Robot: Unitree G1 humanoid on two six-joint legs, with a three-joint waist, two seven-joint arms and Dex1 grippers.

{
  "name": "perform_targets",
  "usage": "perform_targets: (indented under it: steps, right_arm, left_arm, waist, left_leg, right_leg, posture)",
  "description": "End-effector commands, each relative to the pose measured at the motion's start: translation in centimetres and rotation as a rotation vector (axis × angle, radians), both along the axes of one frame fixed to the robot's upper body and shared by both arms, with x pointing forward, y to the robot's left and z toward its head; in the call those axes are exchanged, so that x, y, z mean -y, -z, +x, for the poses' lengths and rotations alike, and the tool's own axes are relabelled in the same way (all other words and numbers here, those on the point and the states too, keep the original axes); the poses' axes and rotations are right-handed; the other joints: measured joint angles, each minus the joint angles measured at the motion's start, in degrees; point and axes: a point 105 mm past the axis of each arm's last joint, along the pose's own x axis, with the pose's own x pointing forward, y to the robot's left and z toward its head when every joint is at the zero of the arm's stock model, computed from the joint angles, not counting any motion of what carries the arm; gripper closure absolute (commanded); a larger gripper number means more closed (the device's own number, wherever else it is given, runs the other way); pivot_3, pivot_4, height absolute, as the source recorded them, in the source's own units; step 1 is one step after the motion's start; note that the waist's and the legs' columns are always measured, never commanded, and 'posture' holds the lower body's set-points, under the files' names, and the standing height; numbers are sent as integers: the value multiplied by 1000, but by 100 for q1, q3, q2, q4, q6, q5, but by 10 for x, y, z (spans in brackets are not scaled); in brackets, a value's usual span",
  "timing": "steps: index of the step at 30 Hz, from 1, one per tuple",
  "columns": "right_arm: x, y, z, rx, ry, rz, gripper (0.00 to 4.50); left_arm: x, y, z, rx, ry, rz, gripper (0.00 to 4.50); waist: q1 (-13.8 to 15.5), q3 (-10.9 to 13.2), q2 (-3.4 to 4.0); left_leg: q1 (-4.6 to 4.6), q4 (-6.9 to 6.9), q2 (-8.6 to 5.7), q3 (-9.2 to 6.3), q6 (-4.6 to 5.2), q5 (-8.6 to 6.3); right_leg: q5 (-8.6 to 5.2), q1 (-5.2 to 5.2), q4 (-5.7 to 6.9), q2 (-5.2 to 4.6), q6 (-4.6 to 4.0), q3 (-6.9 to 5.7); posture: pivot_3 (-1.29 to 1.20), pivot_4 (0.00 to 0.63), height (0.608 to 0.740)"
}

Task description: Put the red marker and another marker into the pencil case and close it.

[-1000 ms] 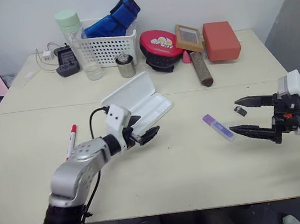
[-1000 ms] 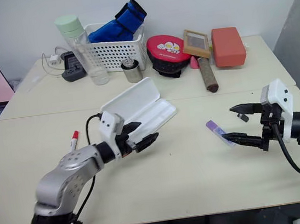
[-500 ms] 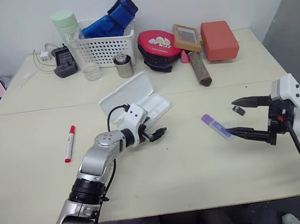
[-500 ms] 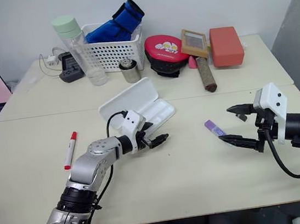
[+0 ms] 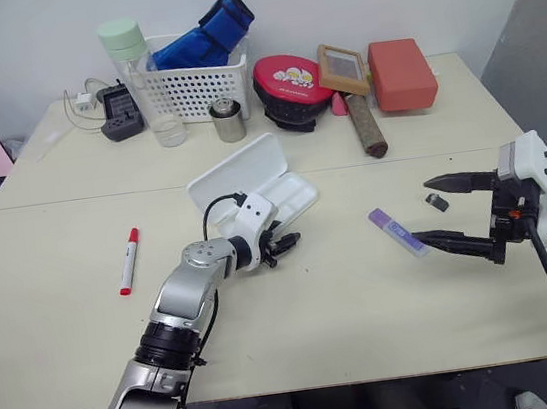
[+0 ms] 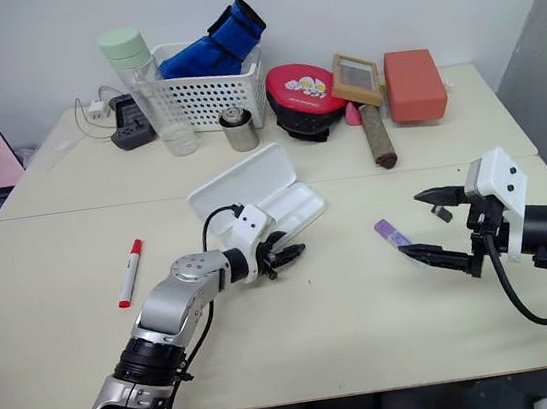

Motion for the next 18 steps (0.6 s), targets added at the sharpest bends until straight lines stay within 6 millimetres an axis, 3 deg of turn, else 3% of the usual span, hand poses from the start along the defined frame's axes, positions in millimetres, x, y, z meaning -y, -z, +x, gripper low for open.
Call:
perform_targets:
  steps: [1, 9, 10, 16, 18]
  right_arm:
    - [0, -13, -2, 55, -6, -6, 0]
    - [2, -13, -2, 46, -9, 0, 0]
    - [2, -14, -2, 46, -9, 1, 0]
    - [7, -14, -12, 21, -34, -11, 0]
    - [7, -14, -11, 25, -30, -14, 0]
  left_arm:
    - [1, -4, -1, 18, 12, -4, 3117]
    - [-5, -3, -2, 20, 1, 3, 4477]
    - [-6, -3, -5, 22, 19, 6, 4477]
    - [12, -7, -62, -4, 354, 25, 4477]
    - [10, -6, -69, -17, 383, 38, 4477]
  waist:
    - [0, 0, 0]
    - [-8, -1, 2]
    - [-4, -1, 2]
    - [-11, -2, 3]
    - [-4, -2, 3]
  left_leg:
    - [0, 0, 0, 0, 0, 0]
    - [5, -1, 1, 3, 0, 0]
    - [5, 0, 1, 1, 0, 0]
    - [2, -4, 2, 4, -4, 2]
    - [2, -3, 2, 2, -1, 0]
  right_leg:
    - [0, 0, 0, 0, 0, 0]
    - [0, 1, 3, 0, 0, 2]
    - [0, 2, 3, 0, 0, 1]
    - [-1, -1, -2, 0, 0, 4]
    - [-1, 1, -3, -1, 0, 5]
  posture:
    - [0, 150, 740]
    - [0, 150, 740]
    - [0, 150, 740]
    - [0, 150, 740]
    - [0, 150, 740]
